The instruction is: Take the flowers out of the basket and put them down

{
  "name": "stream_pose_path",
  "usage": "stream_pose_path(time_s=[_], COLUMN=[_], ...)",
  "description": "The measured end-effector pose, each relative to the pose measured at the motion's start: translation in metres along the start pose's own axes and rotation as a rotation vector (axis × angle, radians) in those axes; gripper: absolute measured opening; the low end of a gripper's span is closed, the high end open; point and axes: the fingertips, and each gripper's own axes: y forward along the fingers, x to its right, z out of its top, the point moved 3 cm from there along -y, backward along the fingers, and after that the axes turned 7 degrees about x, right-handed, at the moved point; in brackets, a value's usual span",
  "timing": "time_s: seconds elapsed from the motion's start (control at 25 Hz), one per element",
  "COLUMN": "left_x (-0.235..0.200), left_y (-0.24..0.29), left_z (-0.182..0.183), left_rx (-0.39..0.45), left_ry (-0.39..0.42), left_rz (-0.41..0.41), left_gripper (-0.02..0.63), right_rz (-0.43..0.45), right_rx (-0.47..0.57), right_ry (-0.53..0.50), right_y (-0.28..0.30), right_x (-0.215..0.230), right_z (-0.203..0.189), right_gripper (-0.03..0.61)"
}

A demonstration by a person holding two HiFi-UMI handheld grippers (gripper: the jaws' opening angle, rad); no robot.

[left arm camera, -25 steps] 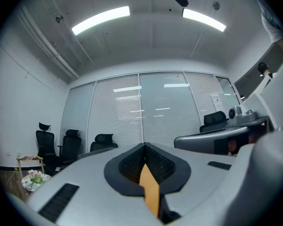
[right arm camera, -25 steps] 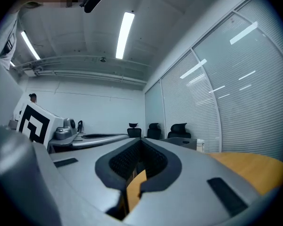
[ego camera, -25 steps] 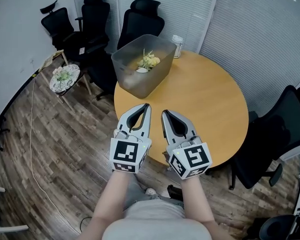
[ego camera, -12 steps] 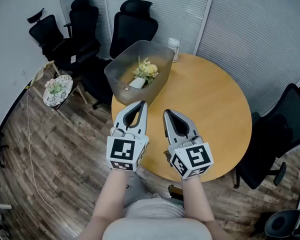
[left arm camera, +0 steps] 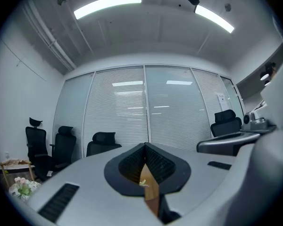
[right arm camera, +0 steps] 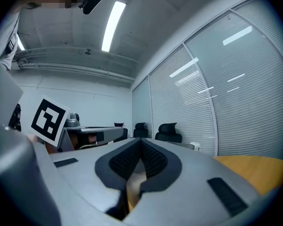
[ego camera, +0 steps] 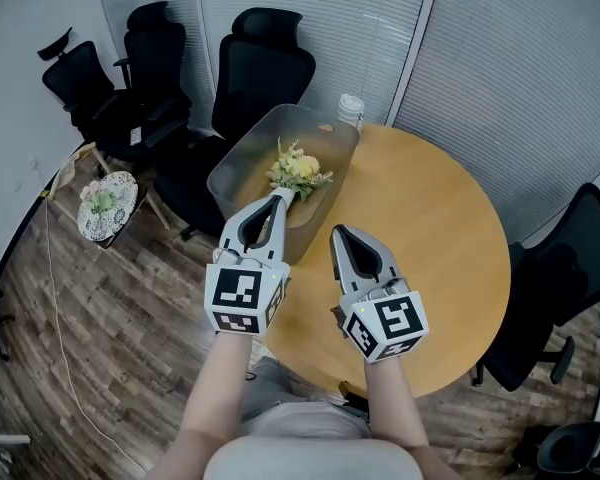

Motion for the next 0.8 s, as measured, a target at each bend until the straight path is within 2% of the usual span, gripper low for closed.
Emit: stream_pose_path(time_s=[0.32,0.48,0.68,0.8], left_x=[-0.045,-0.06,-0.077,-0.082], left_y=[0.059,0.087,0.116,0.131], left_z=[-0.027,-0.033,-0.038,-0.048], left_rx=[-0.091,-0.123,-0.165,-0.189], left_ry=[-0.039,-0.065,-0.056,-0.089], left_rz=[-0.103,-0.165,-0.237,-0.301], left_gripper=[0.003,0.002,0.003,0.005], right_rz=[-0.041,-0.07,-0.11,-0.144], right_rx=[-0.015,-0.02,-0.023,-0.025], right_ry=[-0.006,-0.009,-0.017,-0.024], right_y=[0.067,0.095,0.124,0.136], right_x=[0.016,0.024,0.028,0.035], right_z=[-0.012,-0.016,-0.02,-0.022], right_gripper=[0.023,0.023,0.023,0.023])
